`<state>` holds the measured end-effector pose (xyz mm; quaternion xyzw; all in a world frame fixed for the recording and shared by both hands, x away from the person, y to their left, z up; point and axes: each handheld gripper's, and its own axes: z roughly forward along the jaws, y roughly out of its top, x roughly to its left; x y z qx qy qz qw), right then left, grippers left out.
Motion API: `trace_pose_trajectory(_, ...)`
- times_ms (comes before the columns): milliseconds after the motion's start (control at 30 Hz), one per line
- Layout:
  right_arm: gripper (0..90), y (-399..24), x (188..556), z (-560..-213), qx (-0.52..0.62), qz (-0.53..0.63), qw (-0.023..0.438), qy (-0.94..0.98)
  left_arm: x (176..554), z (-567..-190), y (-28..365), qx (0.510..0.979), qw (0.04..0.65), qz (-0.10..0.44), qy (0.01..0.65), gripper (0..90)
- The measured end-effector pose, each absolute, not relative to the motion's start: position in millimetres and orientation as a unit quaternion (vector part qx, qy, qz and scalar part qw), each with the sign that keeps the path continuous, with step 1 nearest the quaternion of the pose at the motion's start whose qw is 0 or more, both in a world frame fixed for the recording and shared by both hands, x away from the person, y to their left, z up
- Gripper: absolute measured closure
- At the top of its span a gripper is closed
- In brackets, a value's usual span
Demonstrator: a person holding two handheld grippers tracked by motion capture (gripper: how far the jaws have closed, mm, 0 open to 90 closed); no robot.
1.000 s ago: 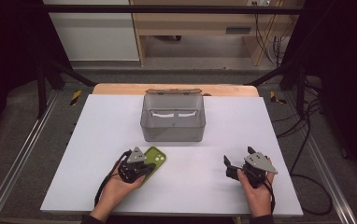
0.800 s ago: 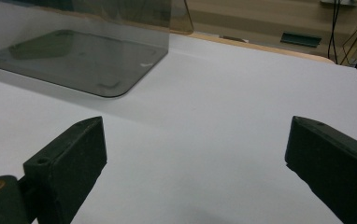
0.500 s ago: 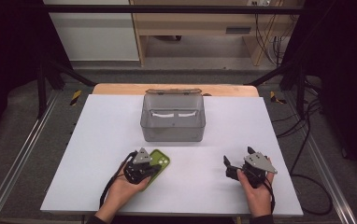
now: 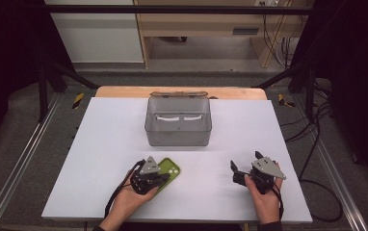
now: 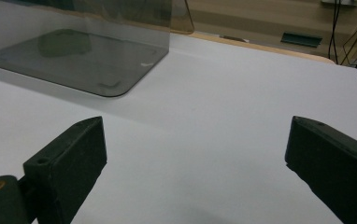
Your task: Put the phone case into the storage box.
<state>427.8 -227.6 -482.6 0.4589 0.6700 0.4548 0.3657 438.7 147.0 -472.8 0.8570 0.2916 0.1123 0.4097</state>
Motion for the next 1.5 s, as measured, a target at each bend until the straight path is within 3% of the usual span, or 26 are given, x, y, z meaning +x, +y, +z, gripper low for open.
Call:
trace_pose_trajectory(100,5.8,-228,427,-482,0.458,0.455,0.366,0.67,438,-464,161,0.847,0.415,0.137,0.303,89.7)
trace_pose_trajectory(300,5.8,-227,428,-482,0.457,0.455,0.365,0.671,438,-456,187,0.83,0.421,0.168,0.325,78.8)
trace_pose_trajectory(700,5.7,-227,427,-482,0.457,0.457,0.364,0.67,436,-447,208,0.805,0.429,0.216,0.348,43.7)
trace_pose_trajectory(933,5.6,-227,427,-481,0.458,0.459,0.364,0.669,435,-450,212,0.806,0.412,0.208,0.371,14.3)
trace_pose_trajectory(1000,5.5,-228,427,-481,0.457,0.459,0.364,0.669,435,-451,213,0.808,0.41,0.203,0.372,10.2)
trace_pose_trajectory(1200,5.4,-228,426,-481,0.458,0.46,0.364,0.668,434,-455,213,0.826,0.388,0.182,0.366,6.9)
trace_pose_trajectory(1500,5.4,-227,427,-481,0.457,0.458,0.363,0.67,433,-463,208,0.852,0.352,0.154,0.356,22.1)
